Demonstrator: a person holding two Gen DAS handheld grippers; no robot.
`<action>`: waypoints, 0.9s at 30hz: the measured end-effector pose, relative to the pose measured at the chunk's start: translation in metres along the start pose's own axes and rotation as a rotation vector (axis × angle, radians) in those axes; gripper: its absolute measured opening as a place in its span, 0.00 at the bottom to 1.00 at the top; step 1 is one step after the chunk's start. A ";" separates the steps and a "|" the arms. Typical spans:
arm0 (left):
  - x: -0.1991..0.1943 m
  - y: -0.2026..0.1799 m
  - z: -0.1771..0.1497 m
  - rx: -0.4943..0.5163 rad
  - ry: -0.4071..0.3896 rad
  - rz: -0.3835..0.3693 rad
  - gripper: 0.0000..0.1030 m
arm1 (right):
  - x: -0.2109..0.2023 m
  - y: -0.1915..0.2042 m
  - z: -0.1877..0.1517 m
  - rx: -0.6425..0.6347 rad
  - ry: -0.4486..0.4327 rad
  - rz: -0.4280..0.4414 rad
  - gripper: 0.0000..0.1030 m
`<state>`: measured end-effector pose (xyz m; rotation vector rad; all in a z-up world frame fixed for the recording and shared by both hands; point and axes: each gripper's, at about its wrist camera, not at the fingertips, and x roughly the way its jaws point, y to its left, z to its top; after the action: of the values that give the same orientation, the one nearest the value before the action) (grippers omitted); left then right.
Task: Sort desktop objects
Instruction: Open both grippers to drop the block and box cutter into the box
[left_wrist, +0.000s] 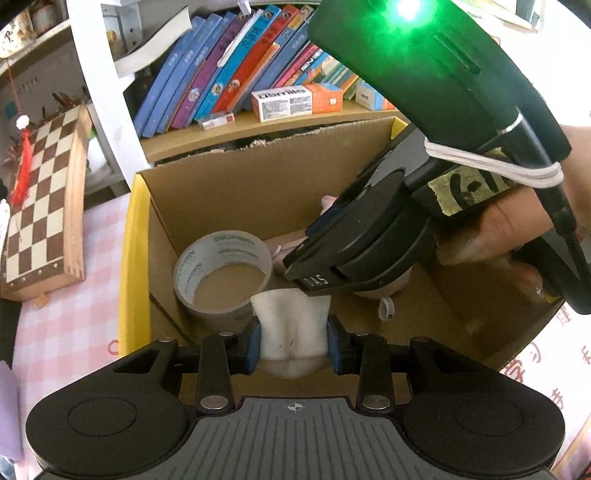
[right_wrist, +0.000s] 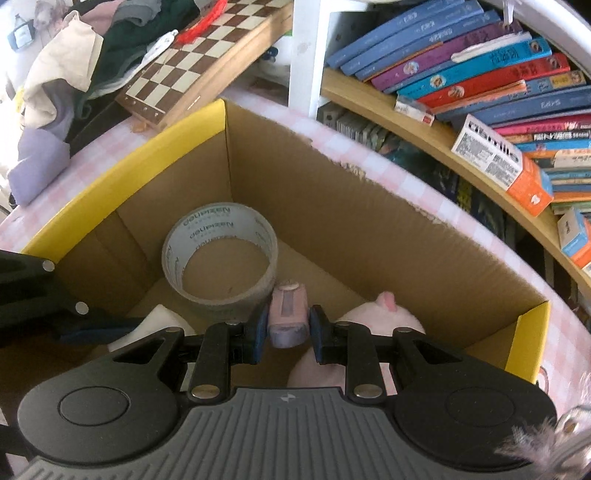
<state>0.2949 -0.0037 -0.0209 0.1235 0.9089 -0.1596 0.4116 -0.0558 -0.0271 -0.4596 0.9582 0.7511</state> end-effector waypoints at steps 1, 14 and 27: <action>0.001 0.000 0.000 -0.002 0.003 -0.002 0.33 | 0.000 -0.001 0.000 0.003 0.000 0.002 0.22; 0.003 0.000 0.001 -0.004 0.006 0.034 0.43 | -0.006 -0.001 0.001 0.008 -0.033 -0.003 0.51; -0.029 -0.010 0.005 0.048 -0.123 0.056 0.71 | -0.054 -0.001 -0.002 0.036 -0.189 -0.016 0.83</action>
<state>0.2793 -0.0124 0.0048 0.1812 0.7781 -0.1353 0.3921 -0.0776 0.0184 -0.3575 0.7891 0.7473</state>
